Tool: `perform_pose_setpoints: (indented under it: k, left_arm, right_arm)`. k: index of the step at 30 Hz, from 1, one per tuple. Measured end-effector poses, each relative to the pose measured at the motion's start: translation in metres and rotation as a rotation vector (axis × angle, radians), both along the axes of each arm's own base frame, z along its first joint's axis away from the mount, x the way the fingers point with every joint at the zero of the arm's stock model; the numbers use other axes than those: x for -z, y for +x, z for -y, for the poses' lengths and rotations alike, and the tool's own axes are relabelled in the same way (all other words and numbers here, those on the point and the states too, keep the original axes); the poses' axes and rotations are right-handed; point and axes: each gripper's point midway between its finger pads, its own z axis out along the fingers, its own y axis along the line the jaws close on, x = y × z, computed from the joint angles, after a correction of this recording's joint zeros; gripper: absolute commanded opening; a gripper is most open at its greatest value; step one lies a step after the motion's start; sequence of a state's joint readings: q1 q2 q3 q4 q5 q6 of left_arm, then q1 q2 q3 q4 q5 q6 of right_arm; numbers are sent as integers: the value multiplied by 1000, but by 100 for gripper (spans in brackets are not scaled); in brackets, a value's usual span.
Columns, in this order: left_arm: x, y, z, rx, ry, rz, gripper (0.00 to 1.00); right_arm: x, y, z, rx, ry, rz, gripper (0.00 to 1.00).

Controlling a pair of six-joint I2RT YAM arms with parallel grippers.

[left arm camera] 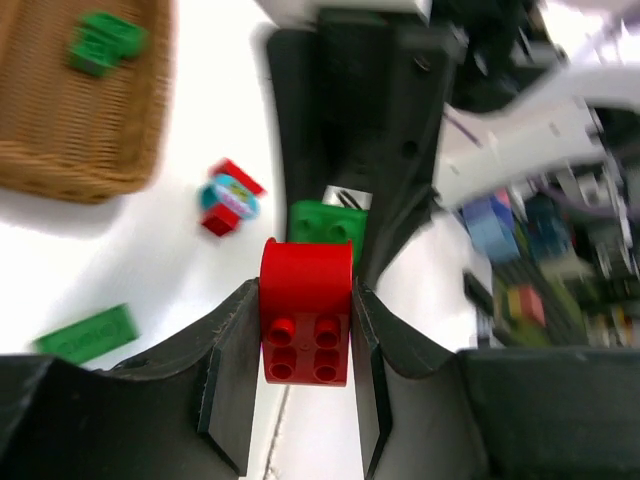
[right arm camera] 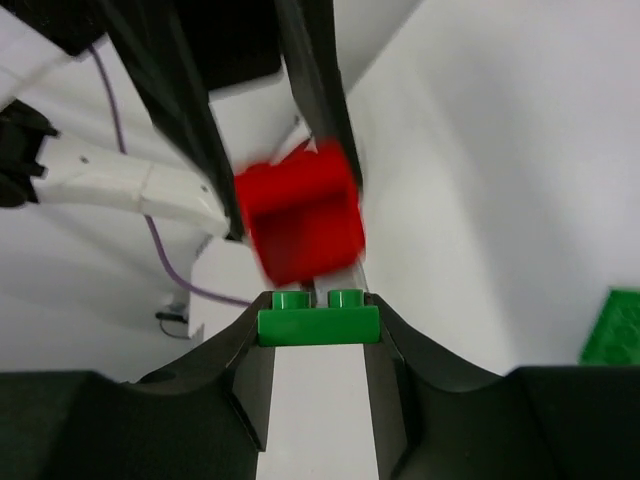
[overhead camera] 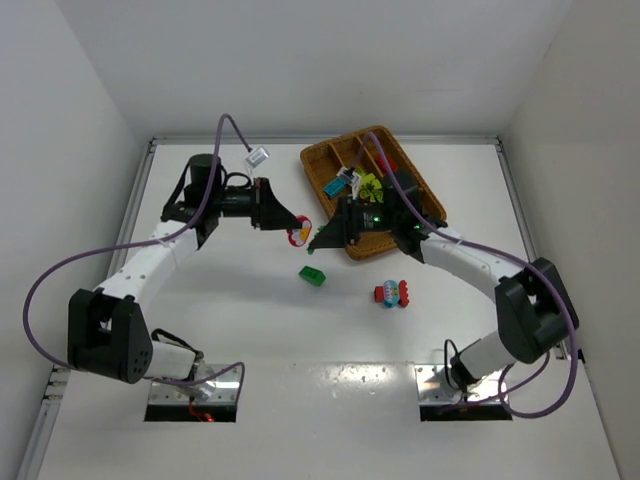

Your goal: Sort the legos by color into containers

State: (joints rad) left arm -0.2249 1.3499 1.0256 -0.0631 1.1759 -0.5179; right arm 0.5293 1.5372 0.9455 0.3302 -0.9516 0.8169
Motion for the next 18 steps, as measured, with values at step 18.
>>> perform_pose_setpoints:
  k: [18]
  left_arm:
    - [38,77,-21,-356,157,-126,0]
  right_arm:
    - [86,89,141,793,-537,-171,8]
